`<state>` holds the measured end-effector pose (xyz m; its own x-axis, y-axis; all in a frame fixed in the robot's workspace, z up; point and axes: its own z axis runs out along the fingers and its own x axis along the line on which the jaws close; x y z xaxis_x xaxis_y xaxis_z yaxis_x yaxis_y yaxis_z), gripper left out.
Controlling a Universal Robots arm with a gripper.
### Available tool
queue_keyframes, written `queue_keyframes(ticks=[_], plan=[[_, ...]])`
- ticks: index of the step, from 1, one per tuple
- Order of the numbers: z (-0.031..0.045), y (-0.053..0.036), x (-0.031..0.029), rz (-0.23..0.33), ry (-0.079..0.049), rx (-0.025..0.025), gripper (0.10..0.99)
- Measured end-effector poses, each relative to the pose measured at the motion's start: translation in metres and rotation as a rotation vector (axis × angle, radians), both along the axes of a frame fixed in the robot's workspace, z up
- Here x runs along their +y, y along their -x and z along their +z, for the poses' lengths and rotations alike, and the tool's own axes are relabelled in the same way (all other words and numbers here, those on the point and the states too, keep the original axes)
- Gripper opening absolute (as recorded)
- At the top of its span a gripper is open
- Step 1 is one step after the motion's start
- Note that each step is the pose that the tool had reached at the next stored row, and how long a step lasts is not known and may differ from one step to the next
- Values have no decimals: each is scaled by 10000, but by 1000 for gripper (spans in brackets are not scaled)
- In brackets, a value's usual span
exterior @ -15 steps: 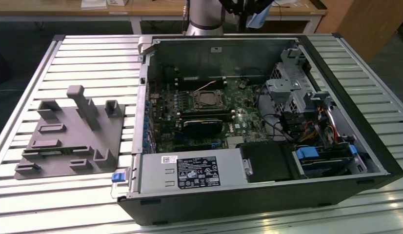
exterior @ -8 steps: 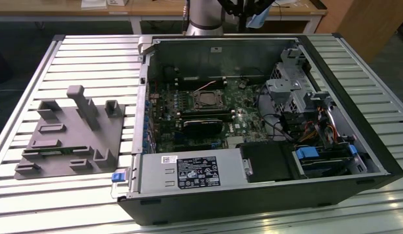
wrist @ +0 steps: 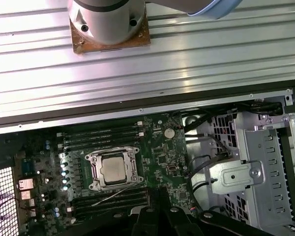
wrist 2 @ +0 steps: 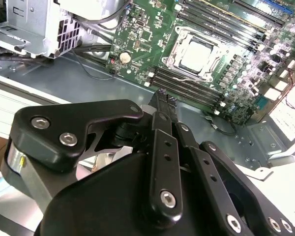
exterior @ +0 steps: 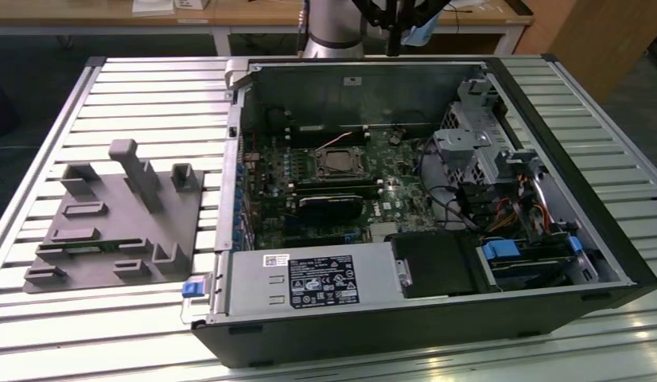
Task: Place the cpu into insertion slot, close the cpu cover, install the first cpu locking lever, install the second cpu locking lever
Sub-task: 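Install the first cpu locking lever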
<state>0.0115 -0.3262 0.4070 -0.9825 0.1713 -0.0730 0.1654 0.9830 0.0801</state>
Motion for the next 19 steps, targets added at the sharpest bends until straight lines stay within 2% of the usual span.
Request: queue_keyframes(ticks=[19], plan=[[-81,0,0,0,0,0,106]])
